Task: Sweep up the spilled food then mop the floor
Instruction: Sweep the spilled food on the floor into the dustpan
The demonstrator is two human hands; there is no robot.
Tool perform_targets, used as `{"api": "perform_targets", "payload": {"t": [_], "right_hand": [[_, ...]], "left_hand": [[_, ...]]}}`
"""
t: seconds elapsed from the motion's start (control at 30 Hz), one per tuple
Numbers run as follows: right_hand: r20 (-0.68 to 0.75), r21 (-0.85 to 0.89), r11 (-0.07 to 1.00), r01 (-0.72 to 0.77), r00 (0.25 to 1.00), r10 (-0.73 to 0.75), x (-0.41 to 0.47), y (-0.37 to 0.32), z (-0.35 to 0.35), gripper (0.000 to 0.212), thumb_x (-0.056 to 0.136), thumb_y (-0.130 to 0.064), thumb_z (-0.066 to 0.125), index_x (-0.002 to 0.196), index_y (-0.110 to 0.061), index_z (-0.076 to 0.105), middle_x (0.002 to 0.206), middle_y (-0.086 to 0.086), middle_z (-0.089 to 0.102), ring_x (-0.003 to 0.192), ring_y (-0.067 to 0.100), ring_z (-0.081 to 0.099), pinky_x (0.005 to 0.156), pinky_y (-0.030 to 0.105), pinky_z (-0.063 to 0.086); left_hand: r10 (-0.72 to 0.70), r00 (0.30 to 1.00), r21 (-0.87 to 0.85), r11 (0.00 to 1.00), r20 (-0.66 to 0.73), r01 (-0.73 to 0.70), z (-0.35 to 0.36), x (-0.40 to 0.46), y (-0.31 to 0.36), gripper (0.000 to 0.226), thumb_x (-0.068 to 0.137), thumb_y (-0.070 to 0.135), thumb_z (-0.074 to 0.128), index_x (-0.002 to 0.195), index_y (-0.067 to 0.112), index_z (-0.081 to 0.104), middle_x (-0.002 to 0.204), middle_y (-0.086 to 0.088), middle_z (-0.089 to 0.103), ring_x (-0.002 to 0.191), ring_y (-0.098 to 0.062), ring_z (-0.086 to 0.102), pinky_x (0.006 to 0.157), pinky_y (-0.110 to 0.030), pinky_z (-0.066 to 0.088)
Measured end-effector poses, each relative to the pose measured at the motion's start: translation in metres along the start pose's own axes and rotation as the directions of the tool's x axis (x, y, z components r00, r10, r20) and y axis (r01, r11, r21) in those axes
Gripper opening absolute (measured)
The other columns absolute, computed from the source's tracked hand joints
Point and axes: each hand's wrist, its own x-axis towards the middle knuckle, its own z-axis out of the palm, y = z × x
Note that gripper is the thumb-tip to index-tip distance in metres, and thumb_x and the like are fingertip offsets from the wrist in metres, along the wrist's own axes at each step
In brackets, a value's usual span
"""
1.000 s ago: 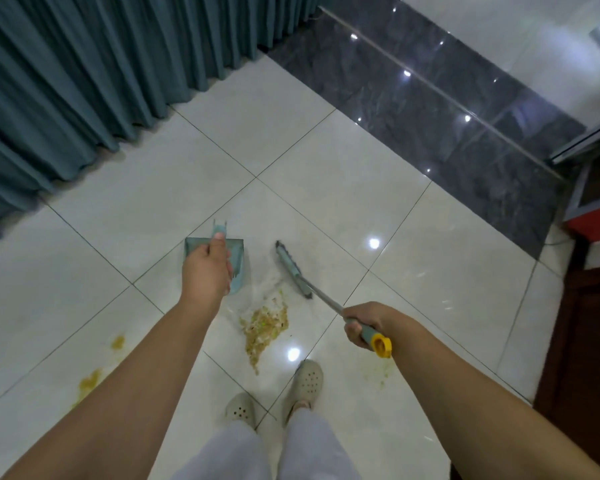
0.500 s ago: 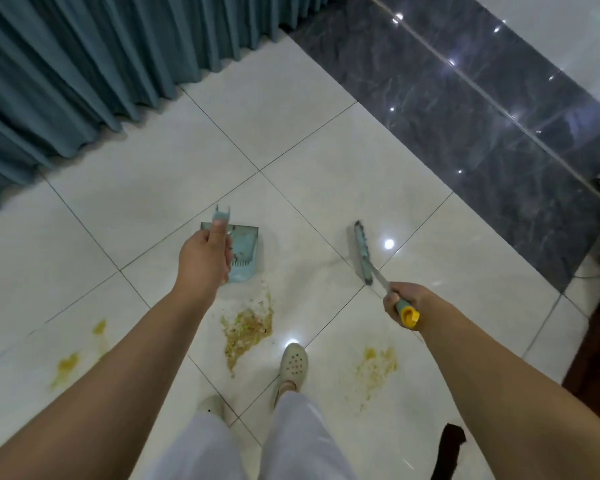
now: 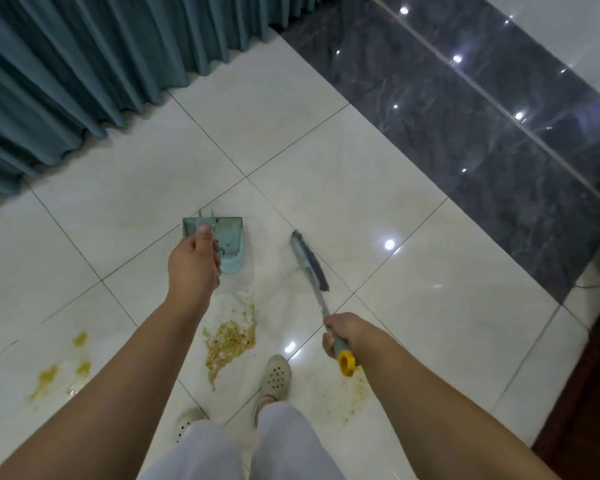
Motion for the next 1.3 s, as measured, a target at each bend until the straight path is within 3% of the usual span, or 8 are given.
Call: {"api": "perform_targets", "payload": {"t": [0.4, 0.6, 0.83, 1.0, 1.1, 1.2, 1.3], "right_hand": [[0.048, -0.243, 0.97, -0.03, 0.998, 0.043, -0.032, 0.016, -0.001, 0.017, 0.096, -0.019, 0.05, 0.089, -0.004, 0.05, 0.06, 0.007, 0.046, 0.033, 0.011, 0.039, 0.032, 0.015, 0.035], [0.029, -0.209, 0.975, 0.079, 0.997, -0.074, -0.042, -0.026, -0.012, 0.016, 0.098, -0.012, 0.044, 0.084, -0.005, 0.043, 0.059, 0.007, 0.039, 0.023, 0.01, 0.034, 0.029, 0.01, 0.031], [-0.037, -0.213, 0.958, 0.19, 0.979, -0.203, -0.016, -0.1, -0.002, 0.02, 0.1, -0.009, 0.042, 0.08, -0.004, 0.041, 0.069, 0.01, 0.038, 0.018, 0.011, 0.035, 0.028, 0.01, 0.033], [-0.028, -0.235, 0.946, 0.224, 0.971, -0.237, -0.001, -0.13, 0.023, 0.021, 0.1, -0.011, 0.046, 0.08, -0.003, 0.043, 0.069, 0.009, 0.041, 0.019, 0.01, 0.036, 0.029, 0.01, 0.037], [-0.021, -0.378, 0.9, 0.217, 0.97, -0.243, 0.009, -0.131, 0.045, 0.02, 0.1, -0.015, 0.047, 0.083, -0.003, 0.046, 0.069, 0.009, 0.044, 0.025, 0.011, 0.041, 0.029, 0.013, 0.037], [-0.002, -0.475, 0.857, 0.199, 0.974, -0.227, 0.011, -0.119, 0.065, 0.017, 0.1, -0.015, 0.044, 0.088, -0.004, 0.046, 0.07, 0.009, 0.045, 0.046, 0.012, 0.043, 0.033, 0.012, 0.038], [0.007, -0.52, 0.837, 0.17, 0.981, -0.195, 0.012, -0.094, 0.075, 0.012, 0.1, -0.015, 0.043, 0.106, -0.005, 0.047, 0.073, 0.009, 0.045, 0.049, 0.012, 0.041, 0.035, 0.012, 0.038]], "left_hand": [[0.057, 0.998, 0.027, 0.998, -0.023, -0.057, -0.001, -0.001, 0.023, 0.044, 0.1, 0.042, 0.039, 0.07, 0.012, 0.051, 0.058, -0.005, 0.047, 0.044, -0.016, 0.04, 0.039, -0.021, 0.031], [0.045, 0.998, -0.023, 0.999, -0.04, -0.046, -0.01, 0.002, 0.025, 0.042, 0.101, 0.039, 0.038, 0.072, 0.011, 0.05, 0.057, -0.005, 0.044, 0.031, -0.004, 0.036, 0.034, -0.015, 0.029], [0.018, 0.998, -0.055, 0.998, -0.063, -0.022, -0.029, 0.007, 0.013, 0.04, 0.101, 0.039, 0.038, 0.081, 0.007, 0.052, 0.055, -0.001, 0.044, 0.034, -0.007, 0.036, 0.035, -0.017, 0.027], [0.004, 0.992, -0.041, 0.999, -0.123, -0.01, -0.049, 0.009, 0.002, 0.043, 0.101, 0.04, 0.038, 0.075, 0.01, 0.052, 0.043, 0.008, 0.047, 0.038, -0.012, 0.035, 0.038, -0.018, 0.028], [-0.014, 0.987, -0.027, 1.0, -0.16, 0.01, -0.058, 0.009, -0.006, 0.042, 0.101, 0.04, 0.038, 0.073, 0.011, 0.052, 0.041, 0.008, 0.047, 0.037, -0.011, 0.035, 0.038, -0.018, 0.028], [-0.039, 0.981, -0.042, 0.999, -0.191, 0.032, -0.065, 0.008, -0.014, 0.04, 0.1, 0.04, 0.039, 0.076, 0.011, 0.052, 0.048, 0.004, 0.047, 0.037, -0.01, 0.035, 0.038, -0.017, 0.028], [-0.033, 0.978, -0.045, 0.999, -0.205, 0.024, -0.074, 0.004, -0.021, 0.041, 0.1, 0.041, 0.04, 0.079, 0.008, 0.052, 0.056, -0.003, 0.045, 0.035, -0.009, 0.035, 0.036, -0.016, 0.028]]}}
